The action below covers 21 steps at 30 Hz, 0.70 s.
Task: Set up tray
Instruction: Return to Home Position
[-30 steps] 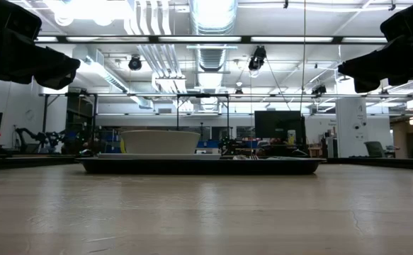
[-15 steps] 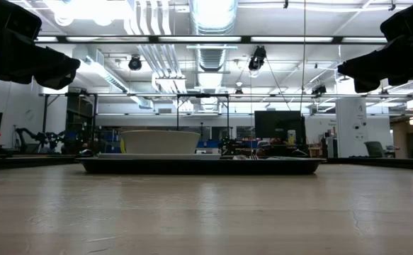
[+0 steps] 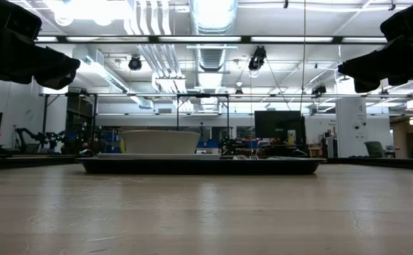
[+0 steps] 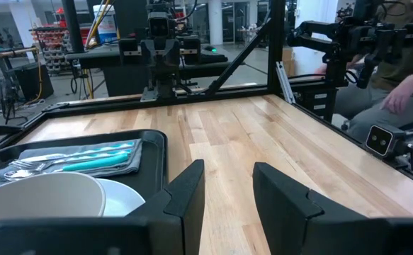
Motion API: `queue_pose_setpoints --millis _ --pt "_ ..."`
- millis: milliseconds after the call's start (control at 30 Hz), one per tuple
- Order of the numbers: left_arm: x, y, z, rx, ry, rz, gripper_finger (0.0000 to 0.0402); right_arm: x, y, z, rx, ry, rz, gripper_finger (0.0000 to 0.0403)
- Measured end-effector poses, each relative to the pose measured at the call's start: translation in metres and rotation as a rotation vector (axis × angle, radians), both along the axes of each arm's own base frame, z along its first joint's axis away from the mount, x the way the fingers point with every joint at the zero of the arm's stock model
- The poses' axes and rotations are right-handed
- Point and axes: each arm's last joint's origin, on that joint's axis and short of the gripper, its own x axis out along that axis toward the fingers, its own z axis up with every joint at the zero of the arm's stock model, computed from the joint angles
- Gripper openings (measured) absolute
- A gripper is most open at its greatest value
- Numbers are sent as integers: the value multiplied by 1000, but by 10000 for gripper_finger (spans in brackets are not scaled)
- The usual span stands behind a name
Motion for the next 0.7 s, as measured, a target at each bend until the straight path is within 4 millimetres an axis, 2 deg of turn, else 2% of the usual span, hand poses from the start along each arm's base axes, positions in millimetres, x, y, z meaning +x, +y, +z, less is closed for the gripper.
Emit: queue_pose_setpoints --millis 367,700 --pt "0 0 0 0 0 0 102 0 0 0 0 0 0 84" --pt "0 0 0 0 0 0 102 0 0 0 0 0 -1 68"
